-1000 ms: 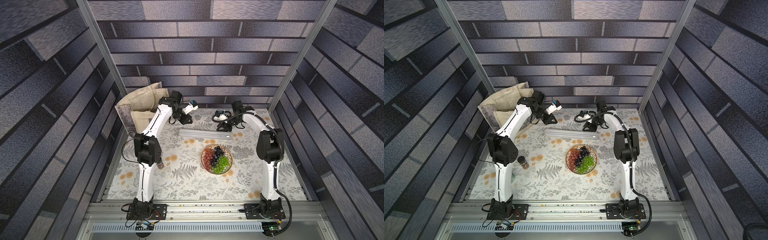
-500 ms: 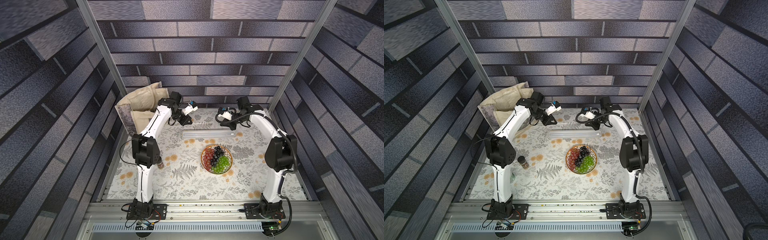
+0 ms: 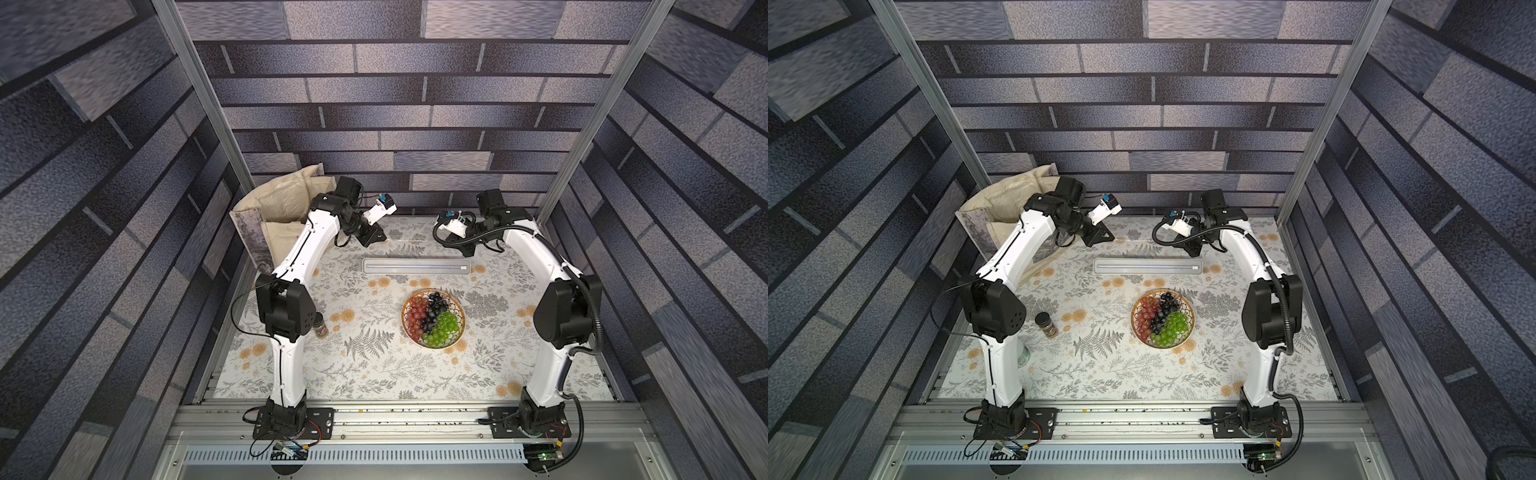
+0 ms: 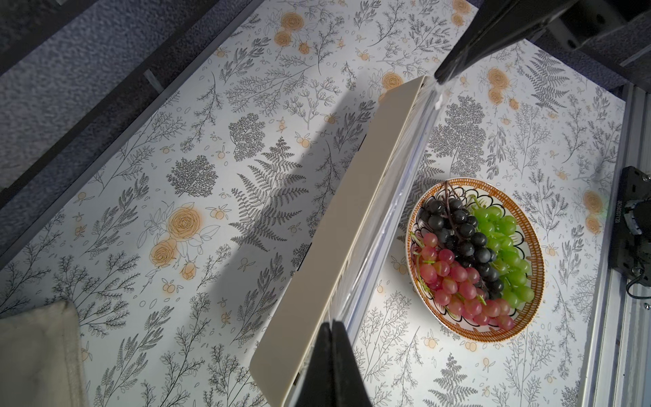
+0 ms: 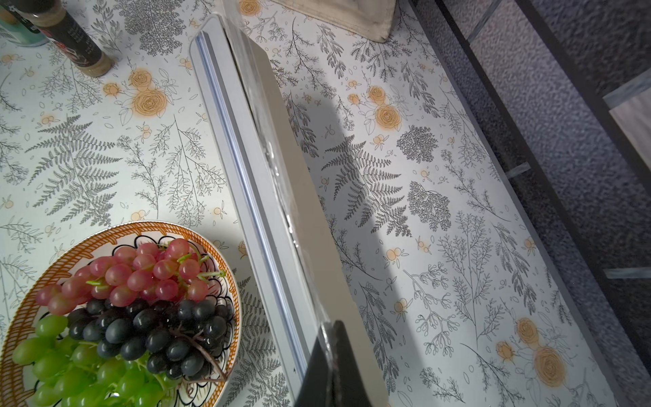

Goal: Wrap the plate with plastic wrap
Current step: Pull the plastic wrap from the plastic wrap cutting box.

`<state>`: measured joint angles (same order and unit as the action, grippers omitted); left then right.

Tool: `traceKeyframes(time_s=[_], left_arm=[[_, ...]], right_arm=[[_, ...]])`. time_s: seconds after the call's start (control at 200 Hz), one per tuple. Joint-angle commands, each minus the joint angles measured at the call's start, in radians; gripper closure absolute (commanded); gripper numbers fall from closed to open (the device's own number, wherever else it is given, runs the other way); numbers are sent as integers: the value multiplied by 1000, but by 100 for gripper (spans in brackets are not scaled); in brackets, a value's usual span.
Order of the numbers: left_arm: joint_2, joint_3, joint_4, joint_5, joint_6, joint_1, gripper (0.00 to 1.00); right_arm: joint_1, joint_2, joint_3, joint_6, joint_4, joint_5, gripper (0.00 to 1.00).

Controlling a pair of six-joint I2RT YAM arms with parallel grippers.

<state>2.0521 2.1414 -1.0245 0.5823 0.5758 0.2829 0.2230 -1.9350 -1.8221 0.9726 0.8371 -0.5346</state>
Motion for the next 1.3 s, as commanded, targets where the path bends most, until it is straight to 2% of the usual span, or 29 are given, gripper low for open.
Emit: traceKeyframes(time_s=[0.0,1.292], left_arm=[[-63,23,12,4,-4,3,100],[-84,148,-11,-15,-28,21,100]], right_arm=[[-1,60,-29,-21,-40,-6,100],[-1,198,-9,-46,-135,111,100]])
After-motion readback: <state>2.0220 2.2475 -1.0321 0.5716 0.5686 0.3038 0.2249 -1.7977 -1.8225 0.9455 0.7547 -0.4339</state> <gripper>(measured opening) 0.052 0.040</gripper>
